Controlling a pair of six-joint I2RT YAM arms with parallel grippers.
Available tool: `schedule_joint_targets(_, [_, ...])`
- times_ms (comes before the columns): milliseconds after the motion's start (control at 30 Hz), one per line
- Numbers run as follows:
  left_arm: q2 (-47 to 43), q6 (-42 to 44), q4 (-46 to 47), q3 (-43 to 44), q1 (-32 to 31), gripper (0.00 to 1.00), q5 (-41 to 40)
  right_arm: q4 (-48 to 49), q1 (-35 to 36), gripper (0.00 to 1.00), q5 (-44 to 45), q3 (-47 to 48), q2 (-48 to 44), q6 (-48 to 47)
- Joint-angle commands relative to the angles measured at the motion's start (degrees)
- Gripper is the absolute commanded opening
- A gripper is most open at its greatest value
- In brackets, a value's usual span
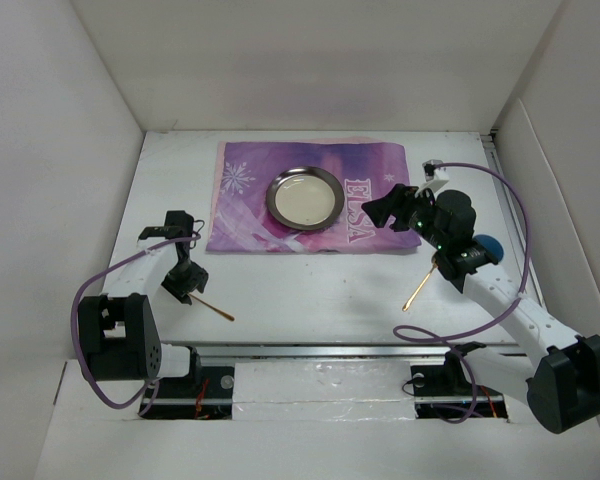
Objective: Set the dinner table for one person
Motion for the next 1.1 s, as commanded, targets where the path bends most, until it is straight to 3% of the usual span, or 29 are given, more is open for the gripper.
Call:
schedule_joint_targets(0, [-0.59, -3.25, -2.92, -0.44, 0.23, 0.38, -2.39, 0.27, -0.76, 0.76, -2.17, -0.53, 0.08, -0.83])
schedule_joint_targets(433, [4.42, -5.97, 1.21, 0.00, -2.32, 0.35, -2.92, 1.49, -7.43, 0.75, -6.64, -2.46, -3.36, 0.40])
schedule_joint_targets(900, [10.13, -2.20, 13.68, -5.63, -1.80, 0.31, -0.63, 4.13, -14.38, 0.75, -15.09, -3.08, -1.68, 2.33])
schedule_joint_targets(1067, [11.88, 0.70, 16.24, -2.04, -0.03, 0.21, -0.98, 5.10, -14.39, 0.75, -15.70, -3.25, -1.33, 2.69])
